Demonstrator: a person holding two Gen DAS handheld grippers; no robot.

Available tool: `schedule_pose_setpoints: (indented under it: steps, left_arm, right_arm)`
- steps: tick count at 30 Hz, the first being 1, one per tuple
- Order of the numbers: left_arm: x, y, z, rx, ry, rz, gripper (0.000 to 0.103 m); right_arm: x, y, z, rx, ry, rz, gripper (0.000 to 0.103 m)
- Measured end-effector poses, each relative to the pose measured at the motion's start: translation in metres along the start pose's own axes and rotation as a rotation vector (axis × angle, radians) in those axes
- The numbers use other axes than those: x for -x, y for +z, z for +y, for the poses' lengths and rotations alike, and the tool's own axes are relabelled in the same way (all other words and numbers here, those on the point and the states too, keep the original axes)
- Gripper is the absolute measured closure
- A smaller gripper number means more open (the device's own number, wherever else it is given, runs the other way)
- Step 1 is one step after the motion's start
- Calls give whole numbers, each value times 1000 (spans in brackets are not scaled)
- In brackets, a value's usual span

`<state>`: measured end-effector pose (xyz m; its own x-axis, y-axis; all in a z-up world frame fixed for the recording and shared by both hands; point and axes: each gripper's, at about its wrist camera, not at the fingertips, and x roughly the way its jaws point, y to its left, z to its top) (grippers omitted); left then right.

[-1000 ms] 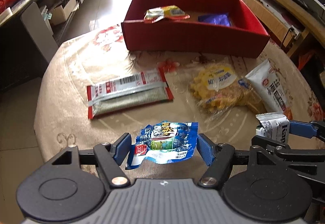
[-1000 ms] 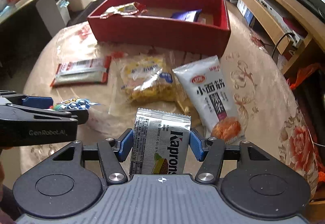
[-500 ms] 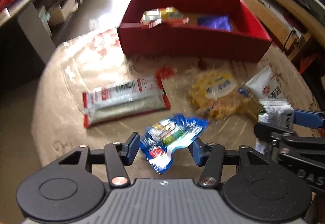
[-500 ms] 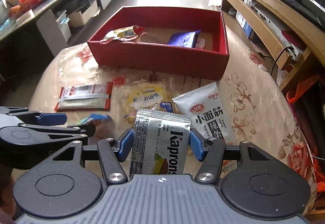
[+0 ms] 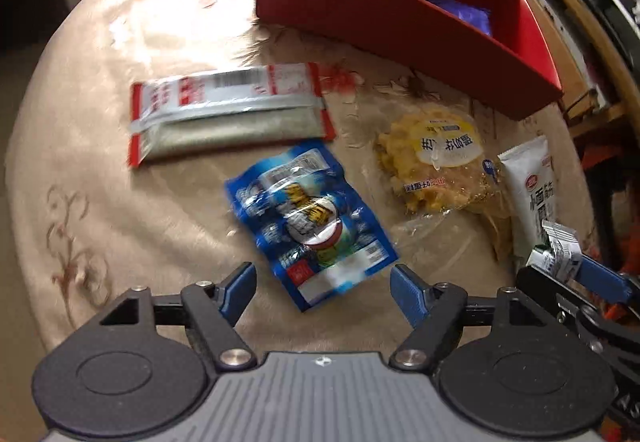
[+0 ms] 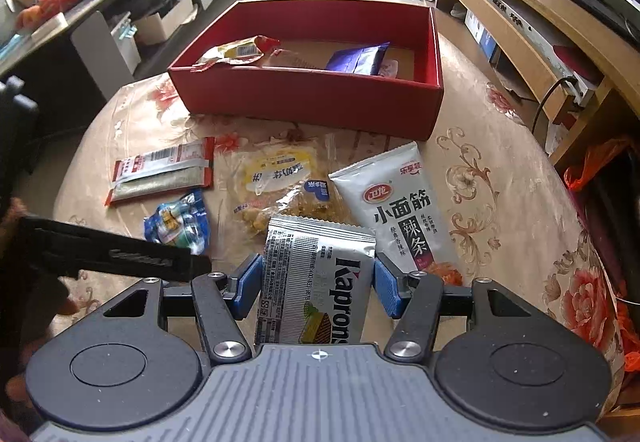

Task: Organize snacks
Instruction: 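Lift the sausage packet and Kaprons packet off the table with both tools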

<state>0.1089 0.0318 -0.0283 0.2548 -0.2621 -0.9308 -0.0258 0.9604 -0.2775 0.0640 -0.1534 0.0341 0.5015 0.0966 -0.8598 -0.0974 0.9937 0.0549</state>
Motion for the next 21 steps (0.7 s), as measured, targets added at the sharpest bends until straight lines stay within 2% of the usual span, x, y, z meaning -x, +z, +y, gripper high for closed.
schedule_pose_setpoints:
  steps: [3, 6, 8, 11, 12, 16, 18, 21]
  left_arm:
    - [12, -2, 4, 23, 35, -66, 28]
    - [11, 2, -6, -10, 101, -105, 26]
    - [6, 2, -6, 56, 105, -117, 24]
    - [-12, 4, -7, 155, 96, -91, 24]
    - [-14, 3, -11, 168, 114, -112, 20]
    - [-19, 9, -20, 226, 170, -172, 20]
    - [-22, 11, -25, 189, 202, -175, 23]
    - [-21, 0, -29, 85, 244, -184, 35]
  right_arm:
    - [3, 1, 0, 5, 11, -9, 37]
    - [4, 2, 2, 19, 18, -12, 37]
    - [5, 3, 3, 20, 21, -18, 37]
    - [7, 2, 2, 17, 27, -23, 37]
    - [8, 2, 1, 17, 25, -23, 37]
    - [9, 0, -4, 15, 23, -22, 37]
    - [10, 0, -5, 12, 25, -23, 37]
    - [11, 0, -7, 11, 28, -27, 37]
